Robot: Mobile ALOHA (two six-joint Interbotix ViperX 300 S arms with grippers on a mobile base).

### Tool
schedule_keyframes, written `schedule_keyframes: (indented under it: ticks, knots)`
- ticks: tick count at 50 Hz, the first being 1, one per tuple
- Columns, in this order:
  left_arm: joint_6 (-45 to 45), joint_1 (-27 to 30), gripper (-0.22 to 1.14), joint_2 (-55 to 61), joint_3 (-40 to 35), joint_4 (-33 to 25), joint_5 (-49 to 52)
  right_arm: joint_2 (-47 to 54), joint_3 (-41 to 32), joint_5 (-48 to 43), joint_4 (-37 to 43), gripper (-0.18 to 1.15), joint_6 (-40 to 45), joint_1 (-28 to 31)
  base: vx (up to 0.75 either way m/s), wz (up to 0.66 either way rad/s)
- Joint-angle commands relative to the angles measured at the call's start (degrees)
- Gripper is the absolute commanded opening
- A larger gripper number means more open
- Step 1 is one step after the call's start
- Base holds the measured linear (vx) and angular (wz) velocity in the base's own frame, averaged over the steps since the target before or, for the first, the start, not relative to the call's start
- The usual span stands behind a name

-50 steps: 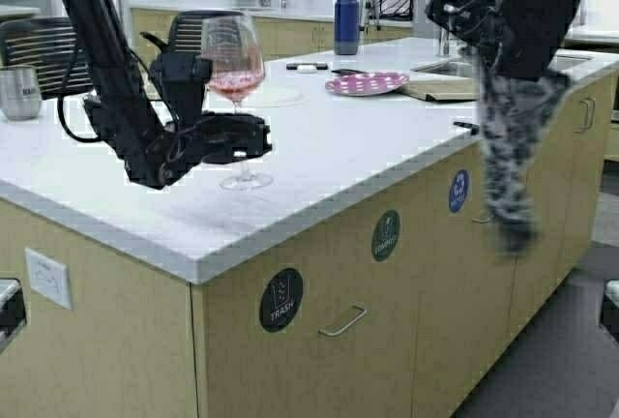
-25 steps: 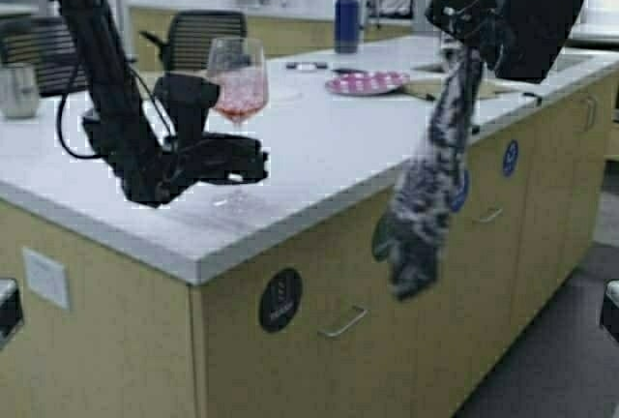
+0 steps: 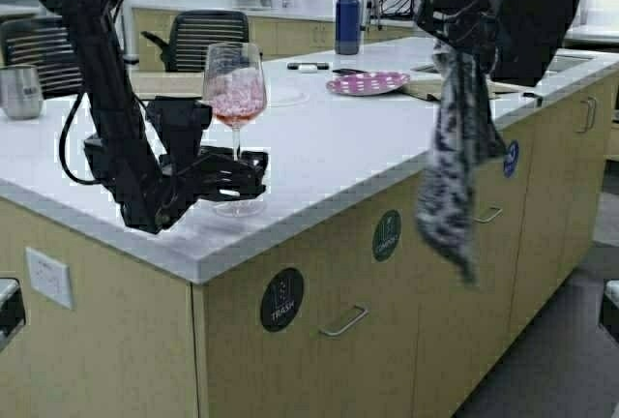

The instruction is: Get the cloth and wipe up the spill under the wine glass

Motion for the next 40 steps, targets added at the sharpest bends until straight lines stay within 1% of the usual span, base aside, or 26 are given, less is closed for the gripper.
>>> schedule_keyframes:
  ticks: [1, 9, 21, 29, 40]
  knots:
    - [0.2, -0.1, 1.0, -1.5, 0.7, -0.2, -2.9, -1.7, -0.3, -0.8, -0.4, 0.06, 0.0, 0.1, 0.0, 0.0]
    - [0.4, -0.1, 1.0, -3.0, 5.7, -0.4, -6.3, -1.7, 0.9, -0.8, -1.0, 0.06, 0.0, 0.1, 0.0, 0.0]
    - [0.3, -0.1, 1.0, -6.1, 19.5, -1.1, -15.9, -1.7, 6.9, -0.9, -3.3, 0.06, 0.0, 1.0, 0.0, 0.0]
    - [0.1, -0.1, 1.0, -9.8, 28.5, -1.1, -17.1, -1.8, 11.6, -0.8, -5.4, 0.06, -0.5, 3.0, 0.0, 0.0]
    - [-0.8, -1.1, 1.0, -19.2, 39.2, -1.1, -17.1, -3.8, 17.4, -0.4, -7.2, 0.06, -0.8, 5.7, 0.0, 0.0]
